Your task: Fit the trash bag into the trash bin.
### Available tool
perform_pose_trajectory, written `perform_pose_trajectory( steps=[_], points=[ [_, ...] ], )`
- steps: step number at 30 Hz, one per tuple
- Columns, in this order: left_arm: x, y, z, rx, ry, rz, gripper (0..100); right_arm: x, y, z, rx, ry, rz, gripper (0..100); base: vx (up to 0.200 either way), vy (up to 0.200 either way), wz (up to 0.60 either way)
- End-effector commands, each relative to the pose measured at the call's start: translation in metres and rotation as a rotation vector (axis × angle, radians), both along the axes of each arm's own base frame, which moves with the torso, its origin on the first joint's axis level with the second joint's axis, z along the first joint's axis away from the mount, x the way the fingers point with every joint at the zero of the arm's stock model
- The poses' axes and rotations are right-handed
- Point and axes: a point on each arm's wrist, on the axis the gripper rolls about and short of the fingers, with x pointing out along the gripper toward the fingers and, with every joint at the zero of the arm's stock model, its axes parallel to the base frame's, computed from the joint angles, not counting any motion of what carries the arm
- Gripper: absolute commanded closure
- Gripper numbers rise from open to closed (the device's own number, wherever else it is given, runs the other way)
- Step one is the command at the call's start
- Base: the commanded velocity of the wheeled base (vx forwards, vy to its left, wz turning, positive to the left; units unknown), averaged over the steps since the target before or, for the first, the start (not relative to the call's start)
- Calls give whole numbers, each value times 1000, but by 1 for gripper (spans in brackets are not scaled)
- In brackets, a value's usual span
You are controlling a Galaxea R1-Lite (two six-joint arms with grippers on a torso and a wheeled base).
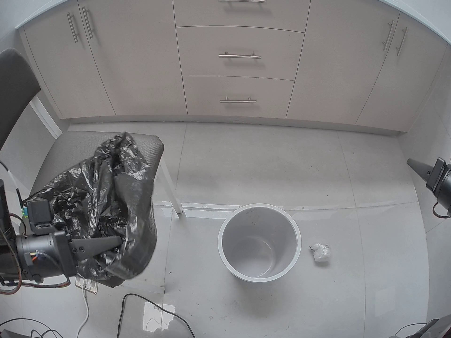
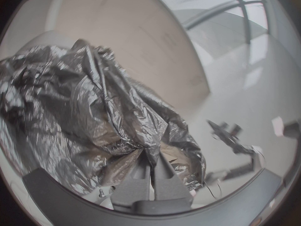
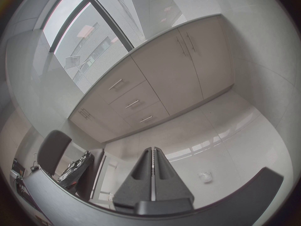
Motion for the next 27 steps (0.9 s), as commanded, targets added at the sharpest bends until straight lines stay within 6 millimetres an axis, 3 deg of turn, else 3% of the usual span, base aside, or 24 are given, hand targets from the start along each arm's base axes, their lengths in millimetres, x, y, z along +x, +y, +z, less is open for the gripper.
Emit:
perform_pose_trajectory(
  steps=[1, 8, 14, 15, 16, 18, 19, 20, 21, 27],
  points=[
    [-52, 7, 13, -46, -255, -299, 100, 18, -1, -29, -6, 135, 60, 100, 0, 0, 0],
    [-81, 8, 19, -87, -363, -418, 100, 2, 9, -24, -24, 91, 165, 100, 0, 0, 0],
    [-83, 7, 22, -93, -379, -441, 100, -4, 30, -24, -65, 70, 297, 100, 0, 0, 0],
    [-81, 6, 25, -94, -383, -449, 100, -4, 43, -24, -82, 66, 376, 100, 0, 0, 0],
    [-81, 6, 25, -94, -383, -449, 100, -4, 43, -24, -82, 66, 376, 100, 0, 0, 0],
    [-80, 2, 28, -101, -380, -485, 100, 2, 69, -23, -109, 71, 501, 100, 0, 0, 0],
    [-79, 1, 28, -105, -378, -508, 100, 8, 81, -25, -119, 85, 545, 0, 0, 0, 0],
    [-79, 0, 28, -105, -376, -509, 100, 9, 83, -24, -120, 86, 551, 0, 0, 0, 0],
    [-77, -4, 31, -113, -373, -554, 100, 24, 102, -28, -130, 116, 603, 0, 0, 0, 0],
    [-71, -15, 36, -148, -393, -679, 100, 61, 148, -45, -149, 186, 694, 0, 0, 0, 0]
  ],
)
